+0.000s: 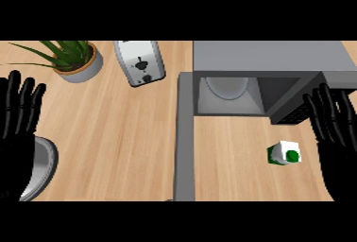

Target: Pick up the milk, place it into the microwave and close the microwave

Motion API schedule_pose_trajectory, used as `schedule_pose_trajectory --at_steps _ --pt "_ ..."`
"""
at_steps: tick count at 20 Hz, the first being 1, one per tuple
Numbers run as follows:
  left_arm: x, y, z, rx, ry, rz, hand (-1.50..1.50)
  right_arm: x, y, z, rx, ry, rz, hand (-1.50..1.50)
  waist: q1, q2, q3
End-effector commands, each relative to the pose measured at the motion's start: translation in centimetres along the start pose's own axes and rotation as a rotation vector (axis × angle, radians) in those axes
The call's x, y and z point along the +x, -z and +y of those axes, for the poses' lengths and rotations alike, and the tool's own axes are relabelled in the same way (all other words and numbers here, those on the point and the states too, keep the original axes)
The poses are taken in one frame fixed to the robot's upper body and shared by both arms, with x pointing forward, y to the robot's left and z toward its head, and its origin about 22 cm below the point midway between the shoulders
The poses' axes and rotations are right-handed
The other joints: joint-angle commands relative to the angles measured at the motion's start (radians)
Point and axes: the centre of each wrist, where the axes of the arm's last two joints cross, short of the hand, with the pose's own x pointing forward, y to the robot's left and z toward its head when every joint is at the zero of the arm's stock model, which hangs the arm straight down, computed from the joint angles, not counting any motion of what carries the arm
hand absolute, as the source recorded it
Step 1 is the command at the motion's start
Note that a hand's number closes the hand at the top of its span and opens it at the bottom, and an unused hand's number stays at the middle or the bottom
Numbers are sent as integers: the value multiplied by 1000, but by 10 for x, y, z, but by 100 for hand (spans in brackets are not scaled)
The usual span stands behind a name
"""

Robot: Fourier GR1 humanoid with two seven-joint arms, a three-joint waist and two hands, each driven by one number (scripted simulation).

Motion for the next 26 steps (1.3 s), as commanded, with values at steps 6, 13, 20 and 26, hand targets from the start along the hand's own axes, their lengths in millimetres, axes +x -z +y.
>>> schedule_pose_trajectory --at_steps 6,13,20,26 --pt "7 8 -20 -37 -37 -46 -150 27 -28 -70 143 61 -42 -150 -42 -17 -27" --pt "22 -46 -3 108 -160 84 -150 43 -71 -74 243 100 -31 -150 -28 -19 -28" --pt "14 -90 17 113 -189 92 -150 32 -85 -75 183 54 -5 -150 -22 -17 -28" --pt "23 -116 33 96 -185 96 -150 22 -108 -78 178 -23 -14 -150 -21 -18 -28"
